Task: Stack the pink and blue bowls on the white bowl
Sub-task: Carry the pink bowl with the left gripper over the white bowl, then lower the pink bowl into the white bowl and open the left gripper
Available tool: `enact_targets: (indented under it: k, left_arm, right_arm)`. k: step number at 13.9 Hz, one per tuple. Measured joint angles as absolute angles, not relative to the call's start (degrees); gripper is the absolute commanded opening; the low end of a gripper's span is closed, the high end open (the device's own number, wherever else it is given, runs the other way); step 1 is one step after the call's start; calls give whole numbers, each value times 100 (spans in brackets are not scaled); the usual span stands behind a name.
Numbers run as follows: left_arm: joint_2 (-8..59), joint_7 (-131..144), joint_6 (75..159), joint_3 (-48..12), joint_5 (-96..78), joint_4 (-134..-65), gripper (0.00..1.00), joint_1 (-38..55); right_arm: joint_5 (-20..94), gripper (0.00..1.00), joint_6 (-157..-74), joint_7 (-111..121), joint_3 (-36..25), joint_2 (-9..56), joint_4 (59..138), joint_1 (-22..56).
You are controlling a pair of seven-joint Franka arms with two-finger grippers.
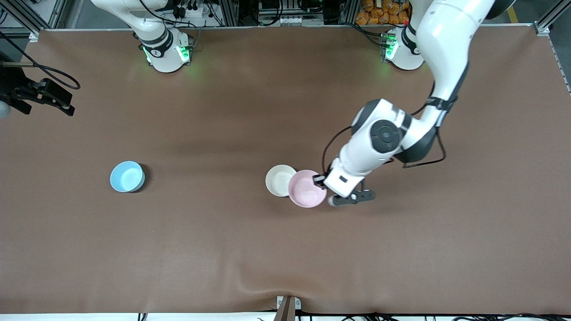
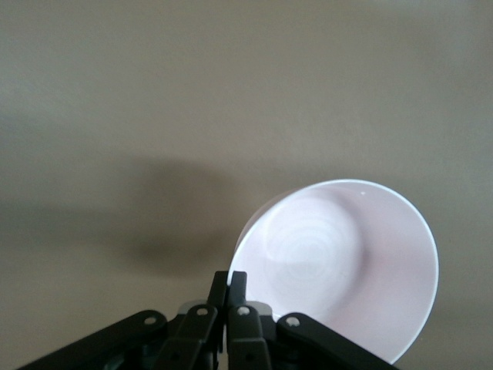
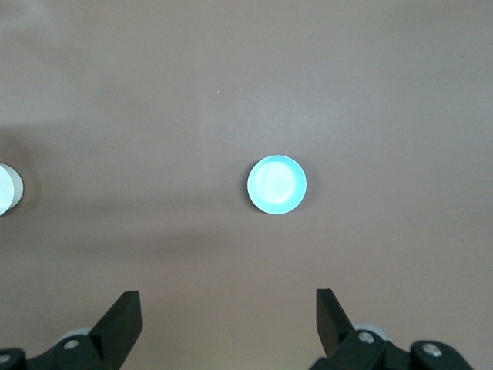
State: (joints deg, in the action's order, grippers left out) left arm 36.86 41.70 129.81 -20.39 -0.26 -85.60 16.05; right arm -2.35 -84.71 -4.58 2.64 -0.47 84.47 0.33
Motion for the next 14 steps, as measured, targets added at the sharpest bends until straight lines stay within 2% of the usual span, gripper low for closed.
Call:
enact_targets:
  k: [6, 14]
  left_arm:
    - [4005, 4357, 12992, -2025, -26, -8508, 0, 2115]
    - [4434, 4358, 13542, -1783, 28, -8495, 0, 2507]
  right_arm:
    - [-235, 100, -8471, -458, 264, -47, 8447, 33]
    - [-235, 100, -8471, -458, 264, -47, 8447, 33]
